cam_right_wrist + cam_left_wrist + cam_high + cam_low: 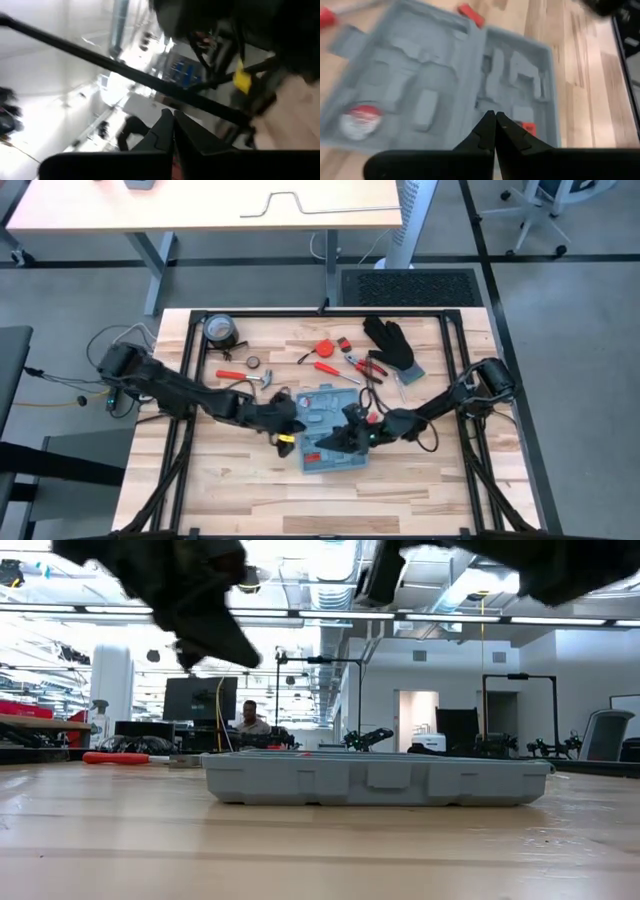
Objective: Prefit tool cases
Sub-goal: Put the left orange terminal block into the gray toolbox, then put the orange terminal block into the gray toolbox
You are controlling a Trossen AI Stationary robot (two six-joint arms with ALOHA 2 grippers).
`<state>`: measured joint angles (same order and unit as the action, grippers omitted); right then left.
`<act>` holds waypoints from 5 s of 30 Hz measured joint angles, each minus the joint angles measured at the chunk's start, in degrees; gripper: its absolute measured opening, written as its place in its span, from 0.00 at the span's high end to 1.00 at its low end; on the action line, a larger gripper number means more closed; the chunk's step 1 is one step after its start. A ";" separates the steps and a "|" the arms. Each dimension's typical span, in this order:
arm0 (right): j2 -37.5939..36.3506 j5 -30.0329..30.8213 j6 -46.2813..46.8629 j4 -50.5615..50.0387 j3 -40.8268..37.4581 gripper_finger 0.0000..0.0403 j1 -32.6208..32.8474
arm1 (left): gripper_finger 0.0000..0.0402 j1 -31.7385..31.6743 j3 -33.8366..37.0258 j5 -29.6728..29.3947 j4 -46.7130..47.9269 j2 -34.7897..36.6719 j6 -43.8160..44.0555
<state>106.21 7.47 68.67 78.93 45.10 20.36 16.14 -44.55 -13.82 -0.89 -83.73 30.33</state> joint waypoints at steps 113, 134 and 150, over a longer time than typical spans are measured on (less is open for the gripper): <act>-16.90 18.73 11.71 -112.78 11.29 0.99 2.57 | 1.00 -1.03 5.61 9.03 -16.97 -5.18 -3.68; -16.85 18.78 41.33 -105.90 -2.36 0.98 13.61 | 1.00 -2.94 -10.84 21.31 -4.82 -24.78 -10.54; -16.85 17.31 18.01 -94.88 -2.36 0.98 -2.98 | 1.00 -1.13 -10.64 21.00 7.15 -22.85 -11.89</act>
<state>89.36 24.78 86.68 -15.95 42.74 17.38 15.02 -55.19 7.18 6.26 -106.58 18.43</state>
